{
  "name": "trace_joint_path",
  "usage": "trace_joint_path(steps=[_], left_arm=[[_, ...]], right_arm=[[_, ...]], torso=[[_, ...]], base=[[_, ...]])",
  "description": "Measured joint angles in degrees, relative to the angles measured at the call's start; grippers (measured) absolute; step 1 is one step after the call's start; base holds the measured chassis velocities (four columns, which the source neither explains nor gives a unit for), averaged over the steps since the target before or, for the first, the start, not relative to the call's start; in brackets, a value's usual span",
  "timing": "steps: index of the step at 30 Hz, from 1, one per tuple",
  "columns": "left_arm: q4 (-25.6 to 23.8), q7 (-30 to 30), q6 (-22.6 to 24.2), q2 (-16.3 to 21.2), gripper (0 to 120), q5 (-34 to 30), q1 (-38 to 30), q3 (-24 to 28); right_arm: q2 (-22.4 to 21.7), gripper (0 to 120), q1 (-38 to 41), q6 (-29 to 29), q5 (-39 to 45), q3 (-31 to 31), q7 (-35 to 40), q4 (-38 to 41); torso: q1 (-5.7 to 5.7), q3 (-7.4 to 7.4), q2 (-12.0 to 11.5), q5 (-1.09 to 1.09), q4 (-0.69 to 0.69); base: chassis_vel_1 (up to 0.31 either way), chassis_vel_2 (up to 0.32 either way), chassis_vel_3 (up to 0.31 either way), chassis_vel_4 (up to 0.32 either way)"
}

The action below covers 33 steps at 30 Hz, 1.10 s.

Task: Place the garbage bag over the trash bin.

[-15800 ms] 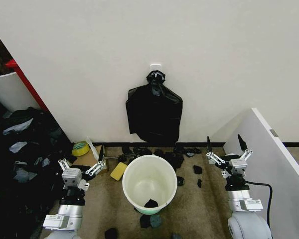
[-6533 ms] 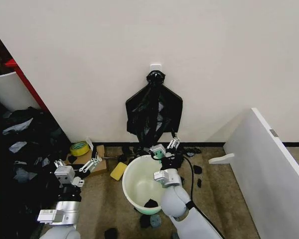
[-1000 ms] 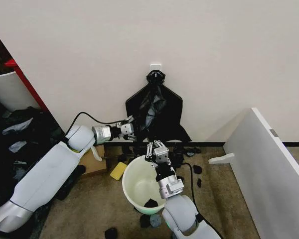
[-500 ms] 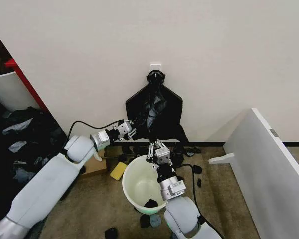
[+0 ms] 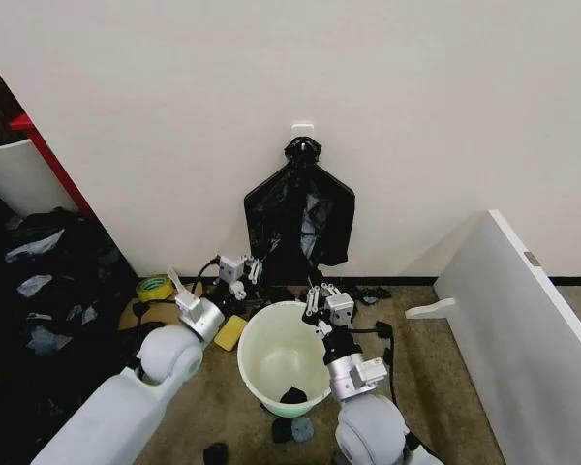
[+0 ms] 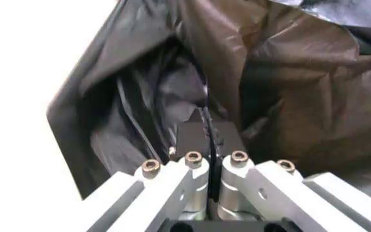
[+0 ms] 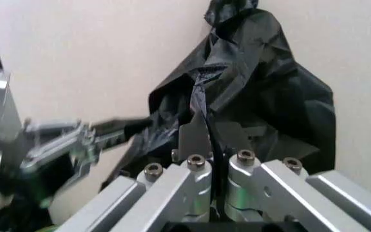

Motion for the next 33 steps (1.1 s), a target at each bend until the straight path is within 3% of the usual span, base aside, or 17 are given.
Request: trace_joint_path(steps=[2,7,9,12,15,18,21,26,28,33], left_arm=[[0.06,2.07,-0.73,1.86,2,1.83,-1.91,0.37],[3.65,13.39,-2.36,8.20,25,4.26,-12.23,3.73],[4.26,14.88,-2.38,8.75,28,4.40,-13.79,4.27],[8.52,22.13,-2.39,10.68,41,6.14,-23.23,8.72],[12.80,28.86,-2.03,10.11,53,9.32,-31.16,11.55],[14.74,31.77,-1.99,9.39,59,11.62,-34.63,12.94],[18.06,36.72,-1.89,7.83,75,15.47,-39.72,14.59],[19.63,40.07,-1.55,6.48,87,17.13,-40.73,14.60],[20.64,42.17,-1.29,5.12,97,18.24,-40.87,14.47],[21.89,43.85,-0.68,3.05,98,21.10,-40.86,14.37]], right_arm=[[0.49,0,-0.05,0.19,-0.50,-0.24,-0.26,-0.01],[2.96,0,0.23,1.62,-4.78,-0.98,-1.37,-1.35],[3.17,0,0.30,1.71,-5.17,-1.13,-1.47,-1.44],[4.07,0,0.76,2.15,-7.21,-1.53,-1.94,-1.87],[4.63,0,1.19,2.69,-9.01,-1.44,-2.31,-2.40],[4.96,0,1.37,2.91,-9.87,-1.35,-2.43,-2.68],[5.70,0,1.66,3.10,-10.77,-1.32,-2.48,-3.16],[6.02,0,1.93,3.10,-11.02,-1.34,-2.48,-3.52],[6.09,0,2.18,3.07,-11.09,-1.33,-2.44,-3.81],[6.23,0,2.41,2.98,-11.48,-1.32,-2.32,-4.01]], torso=[[0.00,0.00,0.00,0.00,0.00],[0.00,0.00,0.00,-0.02,0.00],[0.01,0.01,0.00,-0.03,0.01],[0.01,0.01,0.00,0.00,0.00],[0.01,0.01,0.00,0.00,0.01],[0.01,0.01,0.00,0.00,0.01],[0.02,0.01,0.00,0.01,-0.01],[0.01,0.01,0.00,-0.03,0.02],[0.02,0.01,0.00,-0.02,0.02],[0.01,0.01,0.00,-0.02,0.01]], base=[[0.000,0.000,0.000,0.000],[0.000,0.000,0.000,0.000],[0.000,0.000,0.000,0.000],[0.000,0.000,0.000,0.000],[0.000,0.000,0.000,0.000],[0.000,0.000,0.000,0.000],[0.000,0.000,0.000,0.000],[0.000,0.000,0.000,0.000],[0.000,0.000,0.000,0.000],[0.000,0.000,0.000,0.000]])
